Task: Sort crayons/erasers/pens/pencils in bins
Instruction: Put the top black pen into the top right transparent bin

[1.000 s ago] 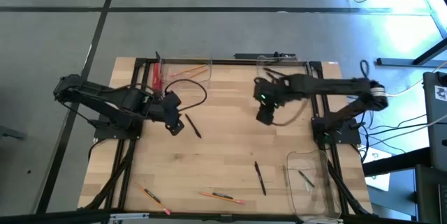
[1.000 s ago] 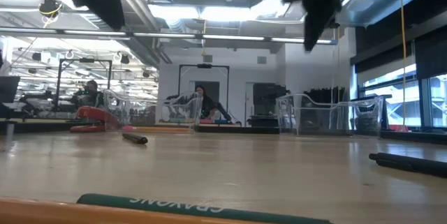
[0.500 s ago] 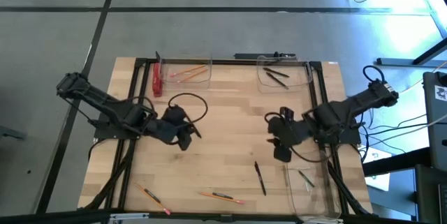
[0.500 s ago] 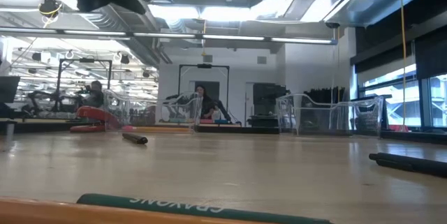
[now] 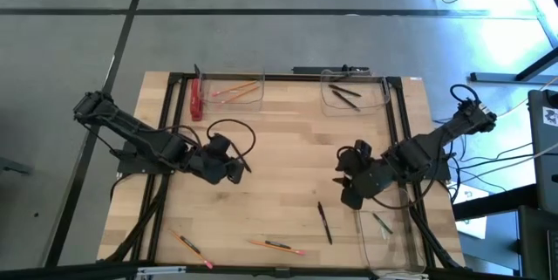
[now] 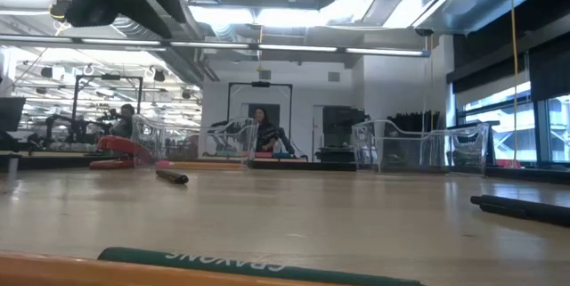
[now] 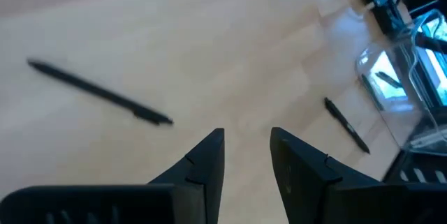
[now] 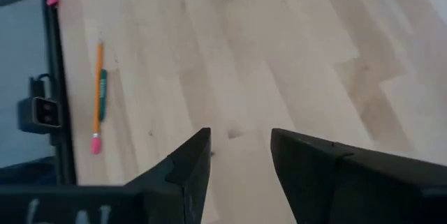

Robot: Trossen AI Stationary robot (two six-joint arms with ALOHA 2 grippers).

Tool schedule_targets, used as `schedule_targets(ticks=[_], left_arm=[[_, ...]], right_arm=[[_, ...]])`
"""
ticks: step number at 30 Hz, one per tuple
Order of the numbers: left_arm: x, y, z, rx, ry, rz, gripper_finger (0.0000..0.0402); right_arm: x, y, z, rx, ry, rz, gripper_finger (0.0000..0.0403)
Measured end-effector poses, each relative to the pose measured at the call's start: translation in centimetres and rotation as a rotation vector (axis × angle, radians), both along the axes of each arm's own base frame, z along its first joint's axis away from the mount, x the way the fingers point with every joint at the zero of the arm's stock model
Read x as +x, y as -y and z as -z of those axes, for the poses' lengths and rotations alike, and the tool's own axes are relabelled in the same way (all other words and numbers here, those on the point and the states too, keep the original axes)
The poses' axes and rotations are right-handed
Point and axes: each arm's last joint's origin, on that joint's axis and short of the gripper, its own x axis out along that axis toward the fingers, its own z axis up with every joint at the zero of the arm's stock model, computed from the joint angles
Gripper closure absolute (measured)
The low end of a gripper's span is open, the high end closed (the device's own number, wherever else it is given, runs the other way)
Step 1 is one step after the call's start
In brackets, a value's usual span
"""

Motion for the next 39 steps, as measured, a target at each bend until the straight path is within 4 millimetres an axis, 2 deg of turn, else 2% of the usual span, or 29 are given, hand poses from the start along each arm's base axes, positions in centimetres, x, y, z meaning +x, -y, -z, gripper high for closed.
schedule_targets(ticks=[8,13,20,25,35,39], left_arm=[[-0.8,-0.1,0.6,-0.073,-0.102,-0.016,0.0292],[-1.0,0.0,0.7,-0.076,-0.120,-0.025,0.0292],[-1.0,0.0,0.7,-0.067,-0.123,-0.012,0.0292],[-1.0,0.0,0.7,-0.041,-0.132,0.027,0.0292],[-1.7,1.4,0.7,0.106,-0.181,0.266,0.0292],[-2.3,1.9,0.8,0.123,-0.208,0.299,0.0292]], right_arm=[[1.0,-1.2,1.4,0.080,0.106,-0.018,0.0250],[2.0,-1.4,2.2,0.146,0.120,0.063,0.0250],[6.0,-0.9,4.3,0.179,0.123,0.038,0.0250],[9.2,0.9,5.2,0.200,0.195,0.025,0.0250],[14.8,3.3,7.6,0.021,0.388,-0.088,0.0250],[16.6,4.1,10.0,-0.002,0.376,-0.070,0.0250]])
